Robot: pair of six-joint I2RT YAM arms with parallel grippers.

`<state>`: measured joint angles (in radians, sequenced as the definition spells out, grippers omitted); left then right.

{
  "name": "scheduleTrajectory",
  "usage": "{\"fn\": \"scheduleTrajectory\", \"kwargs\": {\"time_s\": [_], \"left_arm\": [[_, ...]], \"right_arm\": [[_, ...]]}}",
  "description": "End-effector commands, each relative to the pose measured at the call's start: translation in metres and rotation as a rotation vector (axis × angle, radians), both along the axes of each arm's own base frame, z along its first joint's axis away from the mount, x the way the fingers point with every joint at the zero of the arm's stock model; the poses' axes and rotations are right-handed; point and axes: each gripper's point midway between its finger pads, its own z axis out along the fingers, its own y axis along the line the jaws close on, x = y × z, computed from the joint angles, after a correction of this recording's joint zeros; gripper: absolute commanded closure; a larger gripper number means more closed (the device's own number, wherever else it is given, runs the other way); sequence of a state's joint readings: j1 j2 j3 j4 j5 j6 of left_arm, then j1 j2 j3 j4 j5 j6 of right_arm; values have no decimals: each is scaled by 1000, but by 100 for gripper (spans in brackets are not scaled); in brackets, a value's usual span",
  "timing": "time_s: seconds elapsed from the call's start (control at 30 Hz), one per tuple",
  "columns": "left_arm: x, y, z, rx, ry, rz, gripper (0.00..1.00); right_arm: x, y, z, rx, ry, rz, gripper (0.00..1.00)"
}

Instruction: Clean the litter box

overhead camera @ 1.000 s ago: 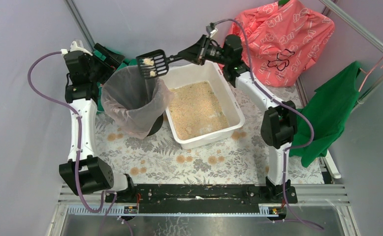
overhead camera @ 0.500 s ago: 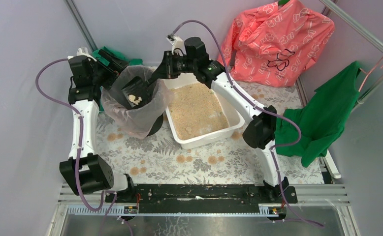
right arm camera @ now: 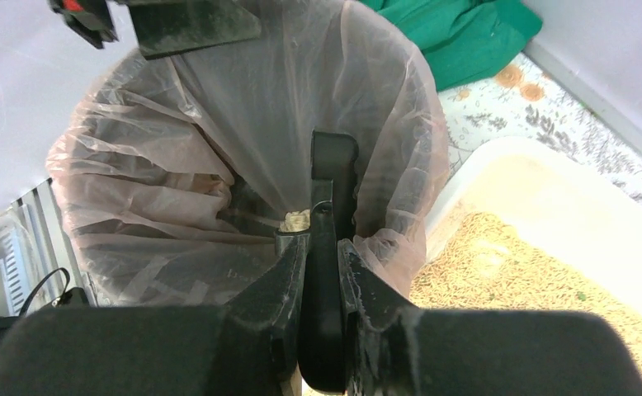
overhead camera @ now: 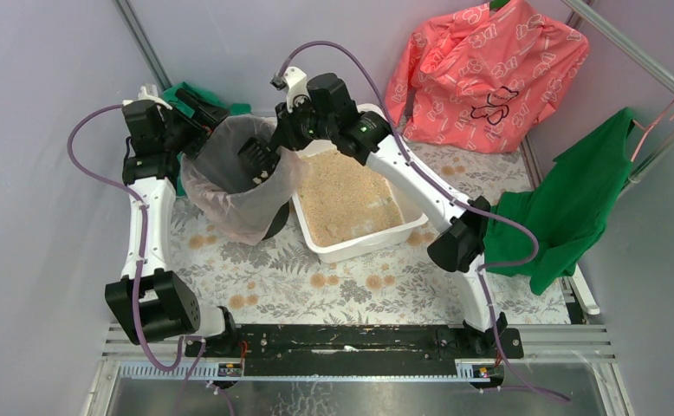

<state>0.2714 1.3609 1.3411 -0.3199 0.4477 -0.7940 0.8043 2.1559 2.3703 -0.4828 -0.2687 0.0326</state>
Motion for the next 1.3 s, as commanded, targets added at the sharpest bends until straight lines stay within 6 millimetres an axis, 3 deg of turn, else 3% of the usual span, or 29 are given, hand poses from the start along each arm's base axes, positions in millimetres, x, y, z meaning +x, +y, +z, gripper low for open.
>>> {"fn": "scheduleTrajectory", "kwargs": {"time_s": [0.0,0.37,0.47,0.53,0.63,0.83,0.93,1.03,1.17,1.27], "left_arm": [[3,-2,12,13,-68,-23,1],[4,-2,8,11,-69,-28,1],[4,-2,8,11,-70,-28,1],[4,-3,9,10,-73,-31,1],[5,-4,8,9,-73,-33,1],[7,-4,9,0,-78,-39,1],[8,-6,8,-13,-81,-50,1],[9,-9,9,-24,-91,-66,1],[11,-12,7,-34,-88,-70,1],[11,-12,8,-37,-92,-71,1]], "right_arm": [[-4,-21,79,81,-188,-38,100],[-18,-11,111,253,-120,15,100],[-16,-19,125,359,-41,33,100],[-12,-36,148,473,-13,41,100],[1,-69,166,596,39,22,100],[34,-148,162,680,77,-110,100],[51,-196,148,767,164,-191,100],[64,-229,109,736,217,-288,100],[72,-245,31,508,269,-433,100],[69,-248,-17,433,337,-474,100]]}}
